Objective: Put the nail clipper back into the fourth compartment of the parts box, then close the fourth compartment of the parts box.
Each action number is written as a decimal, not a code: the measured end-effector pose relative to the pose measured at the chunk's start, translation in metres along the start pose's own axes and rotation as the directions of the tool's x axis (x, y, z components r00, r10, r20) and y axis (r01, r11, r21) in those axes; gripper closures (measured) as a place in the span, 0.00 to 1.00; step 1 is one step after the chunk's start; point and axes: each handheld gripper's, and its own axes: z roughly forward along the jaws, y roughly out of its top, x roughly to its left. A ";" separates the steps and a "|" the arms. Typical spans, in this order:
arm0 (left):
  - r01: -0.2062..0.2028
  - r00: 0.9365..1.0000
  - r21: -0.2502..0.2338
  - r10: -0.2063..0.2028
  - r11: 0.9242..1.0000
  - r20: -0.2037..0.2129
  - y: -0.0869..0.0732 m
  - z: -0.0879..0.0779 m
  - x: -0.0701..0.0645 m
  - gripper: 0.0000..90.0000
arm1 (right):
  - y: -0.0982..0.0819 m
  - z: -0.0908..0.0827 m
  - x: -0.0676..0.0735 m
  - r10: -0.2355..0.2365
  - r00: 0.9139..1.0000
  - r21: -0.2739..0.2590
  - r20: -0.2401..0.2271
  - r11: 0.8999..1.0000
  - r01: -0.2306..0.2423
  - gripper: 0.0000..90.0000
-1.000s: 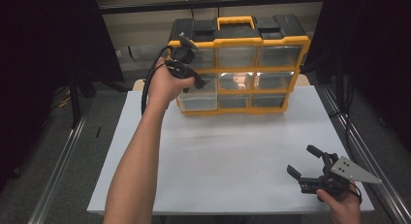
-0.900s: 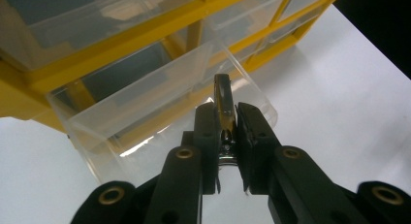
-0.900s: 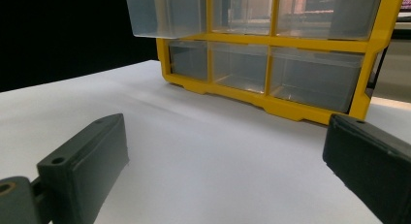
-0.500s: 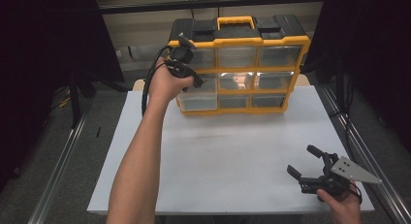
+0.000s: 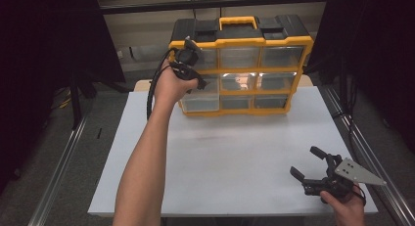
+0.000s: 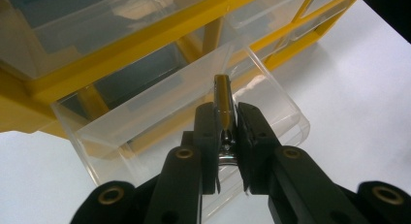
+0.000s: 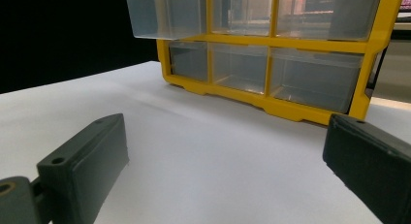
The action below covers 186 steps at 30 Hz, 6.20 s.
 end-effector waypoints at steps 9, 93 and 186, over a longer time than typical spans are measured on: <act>0.013 1.000 0.001 -0.013 1.000 -0.004 -0.003 0.008 0.000 0.88 | 0.000 0.000 0.000 -0.001 1.000 0.000 0.001 1.000 0.001 0.02; -0.145 0.974 -0.042 0.150 0.989 0.172 -0.040 -0.012 -0.012 0.89 | 0.000 -0.001 0.001 -0.002 1.000 0.008 -0.002 1.000 0.002 0.02; -0.063 0.995 -0.085 0.069 0.994 0.070 -0.041 0.017 -0.003 1.00 | 0.000 -0.002 0.000 0.007 1.000 0.002 0.005 1.000 -0.007 0.02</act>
